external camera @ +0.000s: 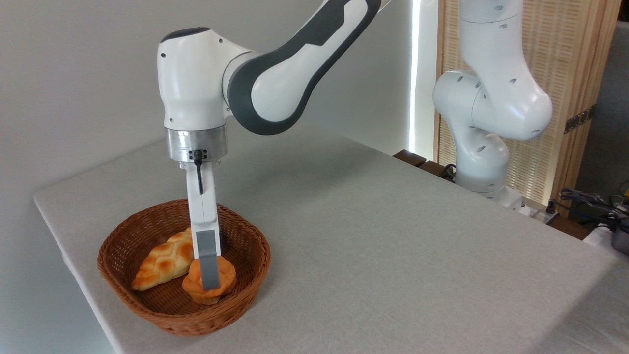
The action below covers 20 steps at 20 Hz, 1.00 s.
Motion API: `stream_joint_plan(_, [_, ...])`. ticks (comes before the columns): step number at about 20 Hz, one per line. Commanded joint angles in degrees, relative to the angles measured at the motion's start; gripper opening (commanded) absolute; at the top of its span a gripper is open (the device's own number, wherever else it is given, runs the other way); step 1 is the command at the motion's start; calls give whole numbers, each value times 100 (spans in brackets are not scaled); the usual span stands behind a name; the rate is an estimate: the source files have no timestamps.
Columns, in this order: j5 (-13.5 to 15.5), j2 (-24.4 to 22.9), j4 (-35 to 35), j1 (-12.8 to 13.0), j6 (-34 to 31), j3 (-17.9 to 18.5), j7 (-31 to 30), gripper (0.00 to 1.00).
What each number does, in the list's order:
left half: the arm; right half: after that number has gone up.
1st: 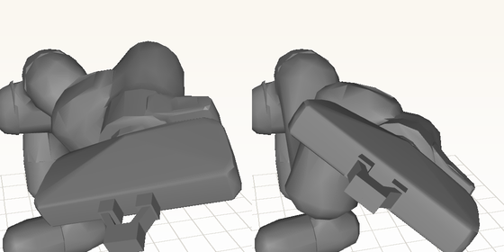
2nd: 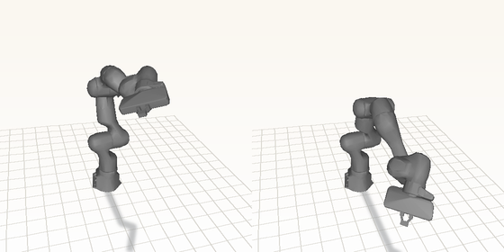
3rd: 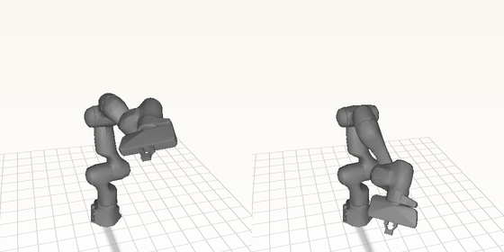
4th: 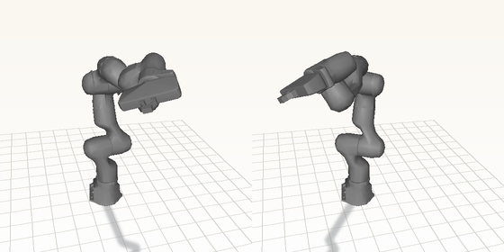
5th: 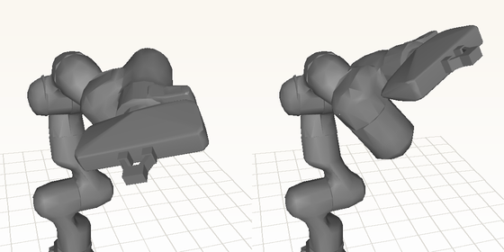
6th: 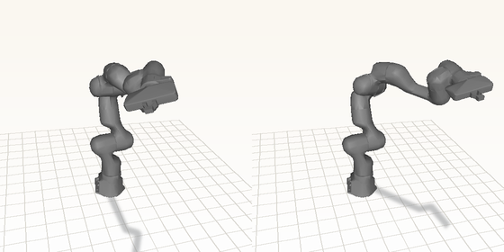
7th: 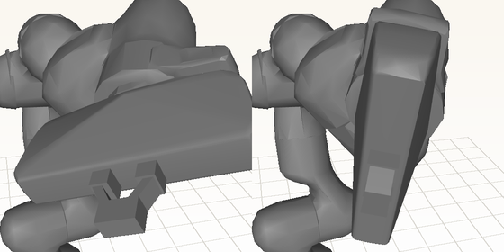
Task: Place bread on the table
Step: 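Descend onto the round bun and close the gripper around it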
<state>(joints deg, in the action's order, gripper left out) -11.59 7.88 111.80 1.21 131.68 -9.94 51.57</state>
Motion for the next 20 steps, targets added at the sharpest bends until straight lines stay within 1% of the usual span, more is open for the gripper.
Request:
stream_joint_plan(1, [-89,3,228,11,376,36,64,97])
stream_joint_plan(2, [-89,3,237,11,376,36,64,86])
stream_joint_plan(3, [-89,-6,237,11,376,36,64,68])
stream_joint_plan(4, [-89,-6,237,11,376,36,55,53])
stream_joint_plan(5, [-89,-6,228,11,376,36,55,44])
stream_joint_plan(6, [-89,-6,228,11,376,36,55,37])
stream_joint_plan(8, [-89,-15,228,11,376,36,55,32])
stream_joint_plan(12, [-89,-15,228,11,376,36,64,31])
stream_joint_plan(20, [-81,-32,228,11,376,36,29,26])
